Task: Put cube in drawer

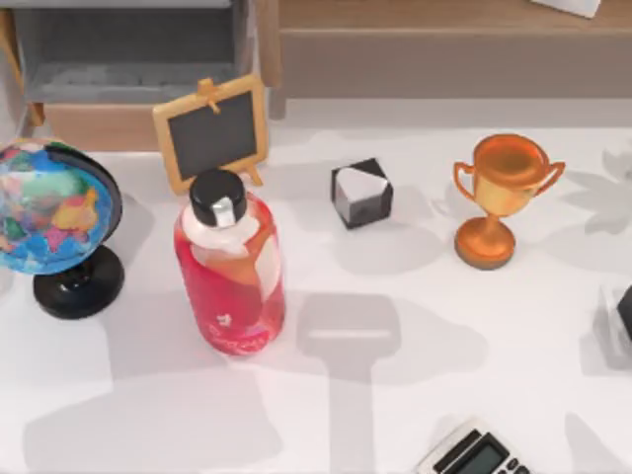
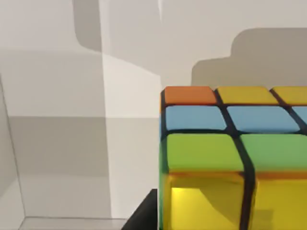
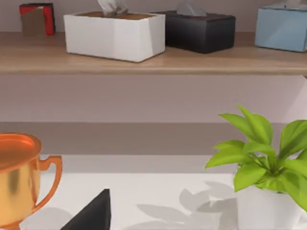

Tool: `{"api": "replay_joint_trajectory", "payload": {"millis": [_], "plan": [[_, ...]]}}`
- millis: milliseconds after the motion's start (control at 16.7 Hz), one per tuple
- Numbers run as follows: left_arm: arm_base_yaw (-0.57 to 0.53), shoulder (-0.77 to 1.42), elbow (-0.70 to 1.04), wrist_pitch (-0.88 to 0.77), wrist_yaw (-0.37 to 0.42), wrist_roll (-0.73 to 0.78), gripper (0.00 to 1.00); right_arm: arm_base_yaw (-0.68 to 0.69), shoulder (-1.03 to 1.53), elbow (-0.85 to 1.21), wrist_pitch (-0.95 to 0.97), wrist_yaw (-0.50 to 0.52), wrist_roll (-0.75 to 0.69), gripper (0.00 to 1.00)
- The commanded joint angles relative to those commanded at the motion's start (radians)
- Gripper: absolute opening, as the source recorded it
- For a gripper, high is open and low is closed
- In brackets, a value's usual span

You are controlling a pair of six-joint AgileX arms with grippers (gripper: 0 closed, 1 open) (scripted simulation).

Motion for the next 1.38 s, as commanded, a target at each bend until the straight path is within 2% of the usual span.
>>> {"api": "replay_joint_trajectory", "payload": {"millis": [420, 1200, 1380], "plan": [[0.000, 0.018, 0.005, 0.000, 0.004, 0.008, 0.00, 0.000, 0.000, 0.000, 0.000, 0.000, 0.000, 1.00], [0.000, 0.018, 0.005, 0.000, 0.004, 0.008, 0.98, 0.000, 0.000, 0.000, 0.000, 0.000, 0.000, 1.00], [0.000, 0.018, 0.005, 0.000, 0.004, 0.008, 1.00, 0.000, 0.000, 0.000, 0.000, 0.000, 0.000, 1.00]]}}
